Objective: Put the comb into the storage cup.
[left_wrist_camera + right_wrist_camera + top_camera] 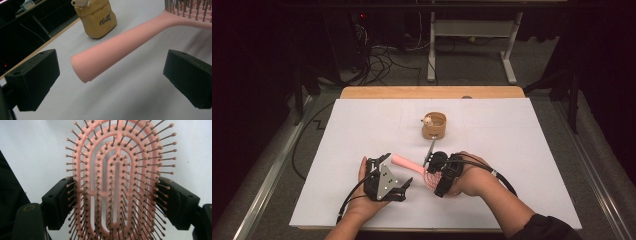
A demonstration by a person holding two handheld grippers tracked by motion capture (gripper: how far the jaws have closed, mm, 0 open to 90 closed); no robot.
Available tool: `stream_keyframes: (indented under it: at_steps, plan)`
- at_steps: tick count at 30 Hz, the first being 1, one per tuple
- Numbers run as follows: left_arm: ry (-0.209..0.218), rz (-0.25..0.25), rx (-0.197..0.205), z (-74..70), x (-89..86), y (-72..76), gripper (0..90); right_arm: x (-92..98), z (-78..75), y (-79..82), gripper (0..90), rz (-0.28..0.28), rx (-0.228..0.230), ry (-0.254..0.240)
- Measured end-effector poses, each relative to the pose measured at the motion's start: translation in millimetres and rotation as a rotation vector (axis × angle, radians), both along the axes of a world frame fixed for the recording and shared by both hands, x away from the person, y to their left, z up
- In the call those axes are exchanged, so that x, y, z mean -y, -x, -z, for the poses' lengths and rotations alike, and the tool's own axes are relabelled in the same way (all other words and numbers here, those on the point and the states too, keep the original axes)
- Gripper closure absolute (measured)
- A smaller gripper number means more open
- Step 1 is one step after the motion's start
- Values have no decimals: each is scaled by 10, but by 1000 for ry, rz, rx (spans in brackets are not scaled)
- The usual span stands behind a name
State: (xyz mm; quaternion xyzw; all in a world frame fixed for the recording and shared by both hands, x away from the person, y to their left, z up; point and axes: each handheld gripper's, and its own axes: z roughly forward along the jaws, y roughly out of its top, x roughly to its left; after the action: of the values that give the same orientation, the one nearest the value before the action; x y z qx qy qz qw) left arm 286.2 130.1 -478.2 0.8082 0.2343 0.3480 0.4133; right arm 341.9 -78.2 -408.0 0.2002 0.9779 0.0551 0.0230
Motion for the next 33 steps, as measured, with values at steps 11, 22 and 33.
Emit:
stream_keyframes:
  at_steps: [11, 22, 33]
  plan:
    - [-66, 10, 22, 11, 77, 16, 22, -86, 15, -2, 206, -24, -9, 2]
    - [-92, 25, 47, 0, 149, 55, 29, -224, 14, 16, 206, -37, -6, 11]
    - [-146, 27, 62, 19, 178, 63, 45, -238, 19, 0, 206, -34, -24, 8]
